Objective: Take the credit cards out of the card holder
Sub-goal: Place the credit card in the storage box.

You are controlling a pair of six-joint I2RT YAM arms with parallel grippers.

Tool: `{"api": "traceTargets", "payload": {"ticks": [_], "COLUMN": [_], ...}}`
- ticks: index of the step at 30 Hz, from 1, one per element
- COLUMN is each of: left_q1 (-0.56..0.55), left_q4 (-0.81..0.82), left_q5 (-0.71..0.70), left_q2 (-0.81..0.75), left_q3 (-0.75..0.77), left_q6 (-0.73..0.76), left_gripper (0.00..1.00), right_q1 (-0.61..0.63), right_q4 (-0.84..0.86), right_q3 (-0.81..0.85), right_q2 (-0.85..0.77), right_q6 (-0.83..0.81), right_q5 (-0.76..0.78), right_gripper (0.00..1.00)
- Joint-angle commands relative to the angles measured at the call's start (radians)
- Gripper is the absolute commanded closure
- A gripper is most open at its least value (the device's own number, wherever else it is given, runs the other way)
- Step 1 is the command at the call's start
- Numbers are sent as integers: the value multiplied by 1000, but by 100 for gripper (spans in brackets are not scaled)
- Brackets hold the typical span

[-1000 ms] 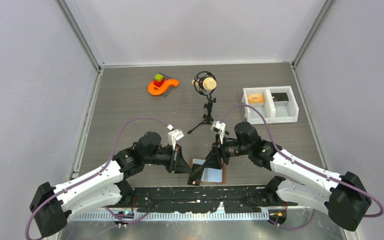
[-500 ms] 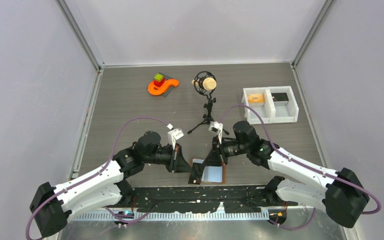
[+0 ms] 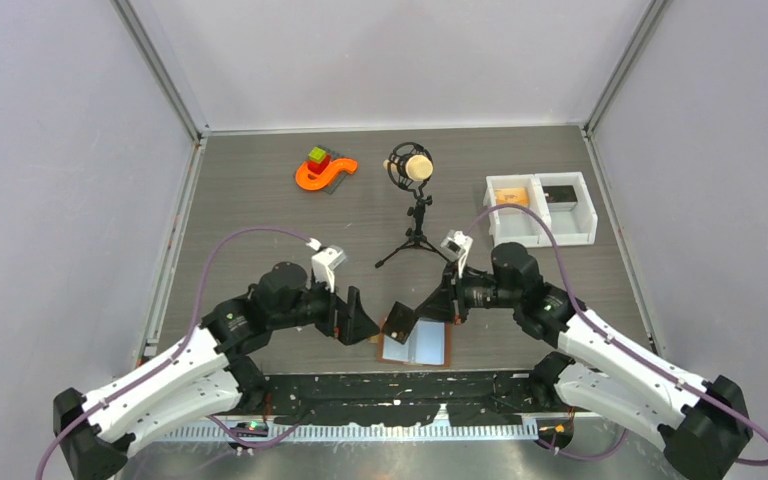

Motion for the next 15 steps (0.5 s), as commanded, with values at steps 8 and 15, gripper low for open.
{"api": "traceTargets", "payload": {"ticks": [8, 15], "left_q1": [-2, -2], "left_q4": [-271, -332], "left_q5": [-301, -484], "left_q2": [-122, -109], "left_q3": [148, 159], "left_q6": [186, 225], "left_gripper": [0, 0], "right_q1": [-360, -461], "right_q4": [-464, -622], "right_q3": [140, 335], "right_q2": [-205, -187], "right_q6": [-44, -127], "right_q5": [334, 726], "right_gripper": [95, 95]}}
